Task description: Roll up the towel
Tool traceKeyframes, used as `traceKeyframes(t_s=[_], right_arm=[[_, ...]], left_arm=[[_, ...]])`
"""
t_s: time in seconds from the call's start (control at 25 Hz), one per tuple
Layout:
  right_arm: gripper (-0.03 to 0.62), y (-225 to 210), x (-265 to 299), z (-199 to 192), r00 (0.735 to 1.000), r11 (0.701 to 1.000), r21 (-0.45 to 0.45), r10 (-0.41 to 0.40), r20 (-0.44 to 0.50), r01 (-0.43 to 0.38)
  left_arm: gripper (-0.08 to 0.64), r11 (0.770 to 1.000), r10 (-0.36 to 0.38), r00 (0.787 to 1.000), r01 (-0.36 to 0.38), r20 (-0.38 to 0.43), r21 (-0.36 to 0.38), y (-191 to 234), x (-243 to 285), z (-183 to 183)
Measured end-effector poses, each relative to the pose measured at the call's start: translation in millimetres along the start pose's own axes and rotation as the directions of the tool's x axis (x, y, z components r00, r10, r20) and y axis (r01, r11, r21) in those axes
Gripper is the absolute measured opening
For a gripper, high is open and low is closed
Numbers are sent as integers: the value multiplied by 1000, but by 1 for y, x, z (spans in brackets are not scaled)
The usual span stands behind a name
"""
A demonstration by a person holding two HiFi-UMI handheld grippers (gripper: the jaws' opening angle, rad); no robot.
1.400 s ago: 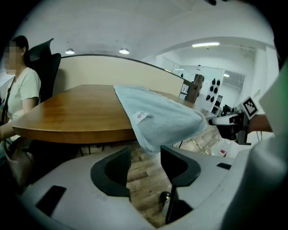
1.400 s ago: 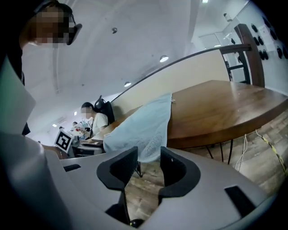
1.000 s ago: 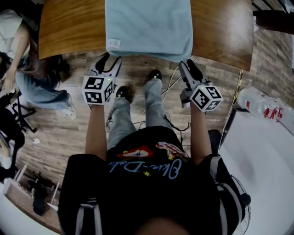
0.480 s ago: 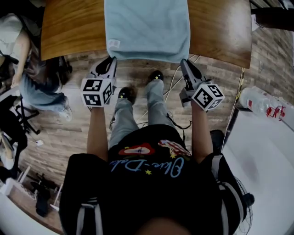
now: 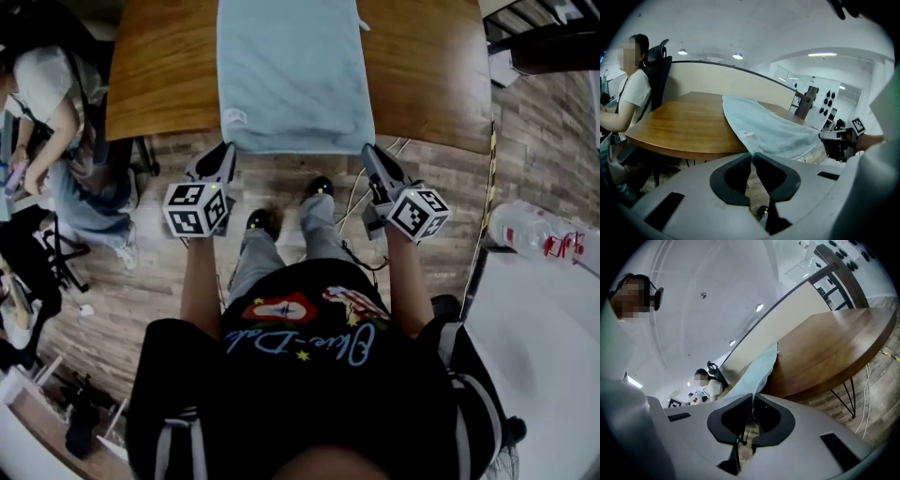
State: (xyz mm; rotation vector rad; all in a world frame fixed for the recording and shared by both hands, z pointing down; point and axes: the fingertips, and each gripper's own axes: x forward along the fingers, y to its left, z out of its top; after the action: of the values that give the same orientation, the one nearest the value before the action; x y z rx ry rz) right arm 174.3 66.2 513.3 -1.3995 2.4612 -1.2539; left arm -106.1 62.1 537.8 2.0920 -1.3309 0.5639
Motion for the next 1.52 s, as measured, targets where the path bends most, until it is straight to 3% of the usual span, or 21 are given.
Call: traceKeyframes(t_s=[0.6, 1.12, 1.32, 1.52], right_arm=[[12, 16, -3, 36, 988, 987, 56, 155, -13, -154], [12, 16, 13, 62, 983, 981, 71, 185, -24, -183], [12, 21, 30, 77, 980, 979, 49, 201, -5, -200], [12, 19, 42, 89, 986, 986, 35, 165, 18, -165]], left_arm=[[35, 986, 153, 988, -152, 23, -65, -8, -20, 16], [35, 986, 135, 989, -127, 68, -112, -8, -23, 43], [35, 989, 126, 986, -115, 113, -97, 4, -20, 68], [35, 993, 109, 987, -102, 121, -63, 15, -9, 86]])
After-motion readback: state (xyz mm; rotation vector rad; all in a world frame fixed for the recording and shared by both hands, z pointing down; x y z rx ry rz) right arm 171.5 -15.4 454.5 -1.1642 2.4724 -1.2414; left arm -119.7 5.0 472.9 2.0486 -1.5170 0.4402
